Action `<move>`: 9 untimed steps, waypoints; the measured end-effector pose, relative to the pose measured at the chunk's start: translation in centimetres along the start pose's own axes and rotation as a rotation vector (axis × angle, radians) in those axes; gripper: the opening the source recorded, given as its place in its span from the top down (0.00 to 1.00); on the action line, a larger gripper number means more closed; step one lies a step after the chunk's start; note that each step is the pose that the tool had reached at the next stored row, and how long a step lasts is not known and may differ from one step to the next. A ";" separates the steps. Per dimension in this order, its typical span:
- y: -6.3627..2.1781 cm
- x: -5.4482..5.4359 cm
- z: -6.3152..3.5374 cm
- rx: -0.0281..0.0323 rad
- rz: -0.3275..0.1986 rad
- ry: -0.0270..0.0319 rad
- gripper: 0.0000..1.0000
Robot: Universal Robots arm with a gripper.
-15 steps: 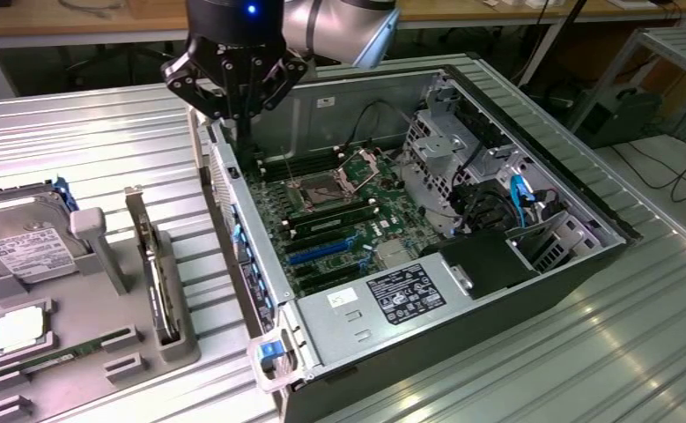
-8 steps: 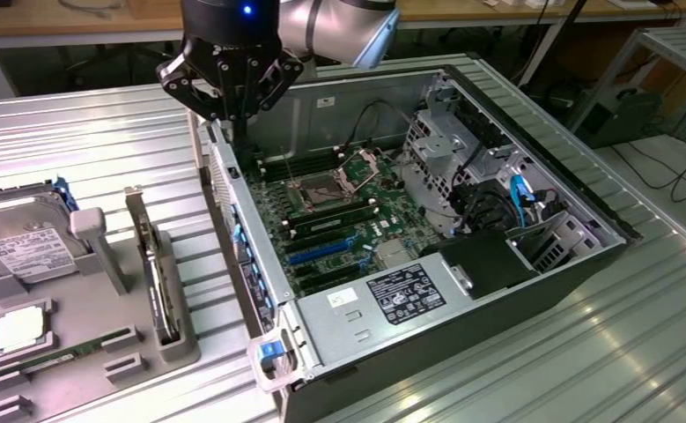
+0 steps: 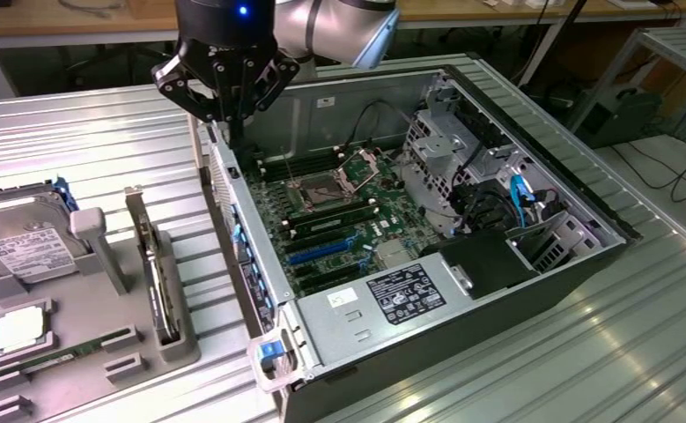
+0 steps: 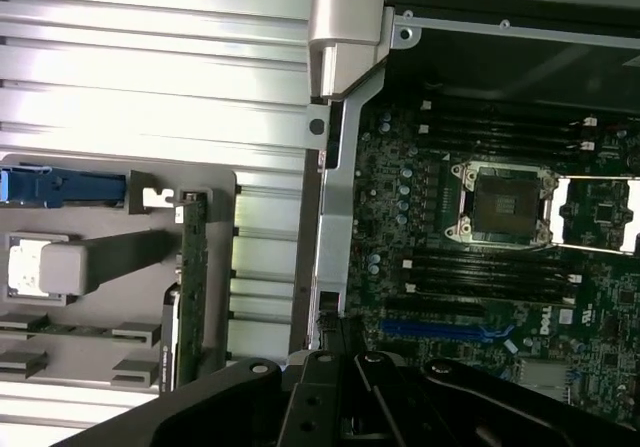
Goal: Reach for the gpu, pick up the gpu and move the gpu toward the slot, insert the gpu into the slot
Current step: 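Reach for the gpu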
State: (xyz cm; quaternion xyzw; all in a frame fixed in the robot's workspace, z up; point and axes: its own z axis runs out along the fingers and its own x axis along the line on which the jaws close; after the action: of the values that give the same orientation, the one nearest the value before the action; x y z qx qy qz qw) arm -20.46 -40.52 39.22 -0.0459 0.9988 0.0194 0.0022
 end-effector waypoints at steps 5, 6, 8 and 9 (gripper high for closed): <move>-0.01 0.2 0.00 -0.0001 -0.011 0.0005 0.89; -0.01 0.3 0.01 -0.0001 -0.014 0.0005 0.89; -0.02 0.4 0.01 -0.0001 -0.019 0.0008 0.89; -0.02 0.4 0.01 -0.0001 -0.021 0.0009 0.89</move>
State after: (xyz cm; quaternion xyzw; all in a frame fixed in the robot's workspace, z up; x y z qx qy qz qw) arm -20.87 -40.57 39.21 -0.0565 0.9982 0.0194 0.0019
